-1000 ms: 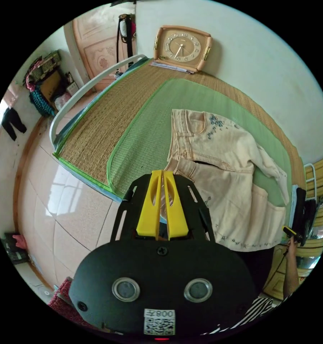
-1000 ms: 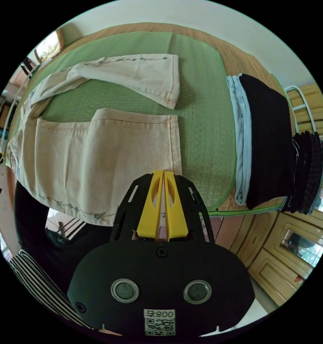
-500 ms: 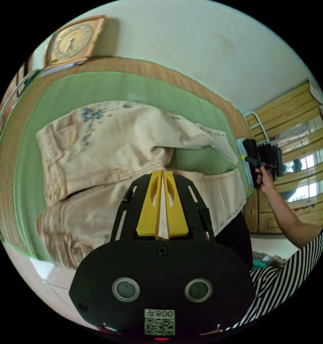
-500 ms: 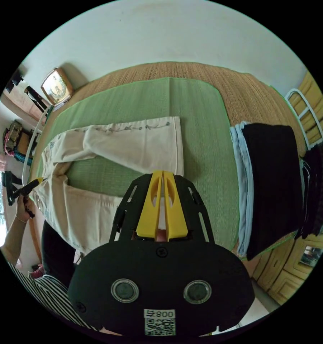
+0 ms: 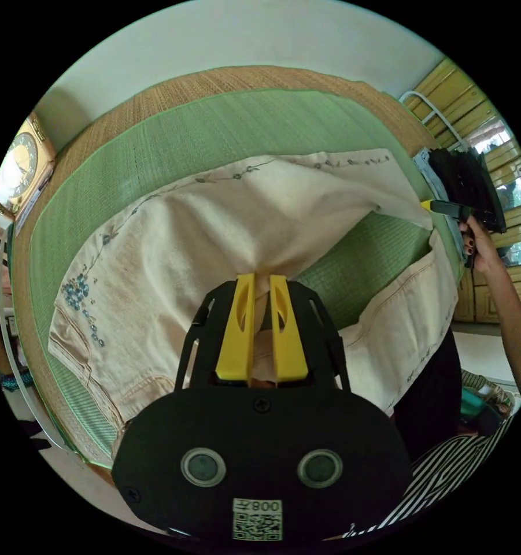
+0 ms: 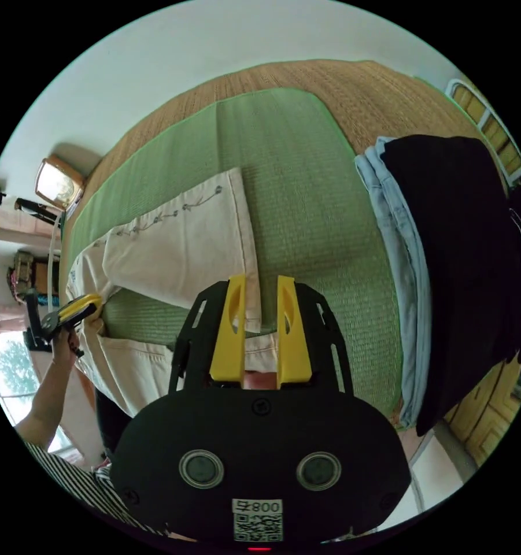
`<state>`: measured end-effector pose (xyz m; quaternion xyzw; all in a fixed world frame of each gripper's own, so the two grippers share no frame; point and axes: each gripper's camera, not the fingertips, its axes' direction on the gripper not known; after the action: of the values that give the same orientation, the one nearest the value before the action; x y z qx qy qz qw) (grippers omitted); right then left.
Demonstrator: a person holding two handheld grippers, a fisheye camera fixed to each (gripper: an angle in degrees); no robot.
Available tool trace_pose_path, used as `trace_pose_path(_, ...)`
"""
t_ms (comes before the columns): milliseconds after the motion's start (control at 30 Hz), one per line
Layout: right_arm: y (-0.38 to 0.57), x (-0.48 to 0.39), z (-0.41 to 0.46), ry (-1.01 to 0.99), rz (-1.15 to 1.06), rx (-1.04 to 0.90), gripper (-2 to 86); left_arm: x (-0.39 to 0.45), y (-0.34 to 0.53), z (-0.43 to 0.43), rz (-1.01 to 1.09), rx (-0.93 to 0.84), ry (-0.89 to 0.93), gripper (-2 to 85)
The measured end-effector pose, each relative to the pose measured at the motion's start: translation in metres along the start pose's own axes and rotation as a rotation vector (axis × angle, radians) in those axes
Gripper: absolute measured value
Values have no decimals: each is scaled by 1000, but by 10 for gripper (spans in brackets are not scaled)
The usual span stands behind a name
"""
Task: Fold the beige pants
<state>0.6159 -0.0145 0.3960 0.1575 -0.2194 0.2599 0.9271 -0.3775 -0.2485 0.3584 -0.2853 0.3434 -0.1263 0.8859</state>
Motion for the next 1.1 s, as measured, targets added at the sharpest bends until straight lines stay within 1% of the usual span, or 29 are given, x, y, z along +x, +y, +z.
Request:
trace_pose_path(67,-9,3,1,-20,-20,-35,26,-10,-9,1,-7,-4,63,21)
trace_pose_path(133,-18,9,-10,-101,-42,-25,15,-16,-13,-5,0,24,115,13)
trace_pose_path(233,-33,21,-50,-237,-48,75,8,-27,-19,-19,23,85,223,6)
trace_pose_path(333,-59,26,-88,-209,-63,128,4,-39,-28,-28,26,123,282,3)
trace_pose_path(400,-78,26,-96,-182,-61,129,3,-46,-36,-27,3,140,296,3)
trace_pose_path(533,-115,24,-72,-80,2,61,2,-51,-52,-12,-29,116,313,4)
trace_pose_path(633,-117,22,-52,87,49,54,2,-52,-50,-10,-56,141,283,3)
trace_pose_path(700,-111,17,-44,103,43,77,1,-54,-45,-10,-65,163,264,3)
trace_pose_path(767,-104,-1,-35,60,-19,101,1,-63,-35,-8,-137,172,156,3)
trace_pose_path(800,-101,-20,-21,61,-76,82,1,-65,-32,-7,-164,168,121,3)
trace_pose_path(867,-96,-54,5,69,-184,46,1,-74,-25,2,-239,122,-25,3)
trace_pose_path(933,-90,-93,45,163,-293,-32,0,-81,-23,13,-286,80,-69,2)
trace_pose_path(967,-88,-100,56,200,-313,-52,-1,-85,-25,20,-287,53,-72,2)
trace_pose_path(1000,-85,-109,74,282,-336,-77,-1,-86,-26,24,-286,44,-70,2)
trace_pose_path(1033,-80,-114,75,296,-334,-39,-2,-87,-28,24,-284,69,-74,2)
trace_pose_path(1100,-79,-113,76,268,-313,-40,-2,-89,-35,26,-266,66,-91,2)
